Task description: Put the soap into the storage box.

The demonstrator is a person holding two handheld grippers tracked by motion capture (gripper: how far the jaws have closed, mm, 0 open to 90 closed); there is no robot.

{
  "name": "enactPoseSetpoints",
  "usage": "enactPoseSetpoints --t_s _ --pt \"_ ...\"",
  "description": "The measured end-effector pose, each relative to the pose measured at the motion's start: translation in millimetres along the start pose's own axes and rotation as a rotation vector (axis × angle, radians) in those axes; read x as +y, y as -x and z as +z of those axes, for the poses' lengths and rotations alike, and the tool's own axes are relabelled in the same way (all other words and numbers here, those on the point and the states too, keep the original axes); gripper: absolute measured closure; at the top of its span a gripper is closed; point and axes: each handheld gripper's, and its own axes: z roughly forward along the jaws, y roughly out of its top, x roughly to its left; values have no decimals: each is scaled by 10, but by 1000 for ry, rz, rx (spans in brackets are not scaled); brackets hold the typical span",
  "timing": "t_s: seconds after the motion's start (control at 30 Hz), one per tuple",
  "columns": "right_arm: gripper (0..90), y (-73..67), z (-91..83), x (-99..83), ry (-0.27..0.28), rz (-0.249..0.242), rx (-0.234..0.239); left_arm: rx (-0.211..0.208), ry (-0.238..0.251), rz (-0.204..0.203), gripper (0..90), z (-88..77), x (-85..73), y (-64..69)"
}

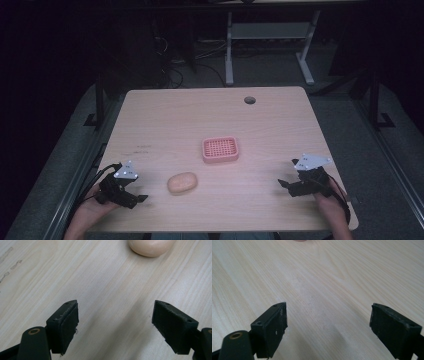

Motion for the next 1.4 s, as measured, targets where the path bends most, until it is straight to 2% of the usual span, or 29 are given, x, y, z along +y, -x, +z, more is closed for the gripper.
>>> enactPoseSetpoints --t_s 0.47,0.8,0.97,1.33,1.4 --pt "139 -6 -8 4 3 -2 1 5 8 14 202 8 22 21" --pt "139 -8 -10 6 3 -7 -1 -10 -5 41 200 56 90 82" --pt "139 -18 -8 10 4 -5 -1 -11 -3 41 200 64 108 95" --pt "140 -9 -13 -1 3 -1 -2 -21 -8 82 194 93 226 123" --pt "139 -14 -14 1 3 -1 -1 -25 -8 79 194 101 251 133"
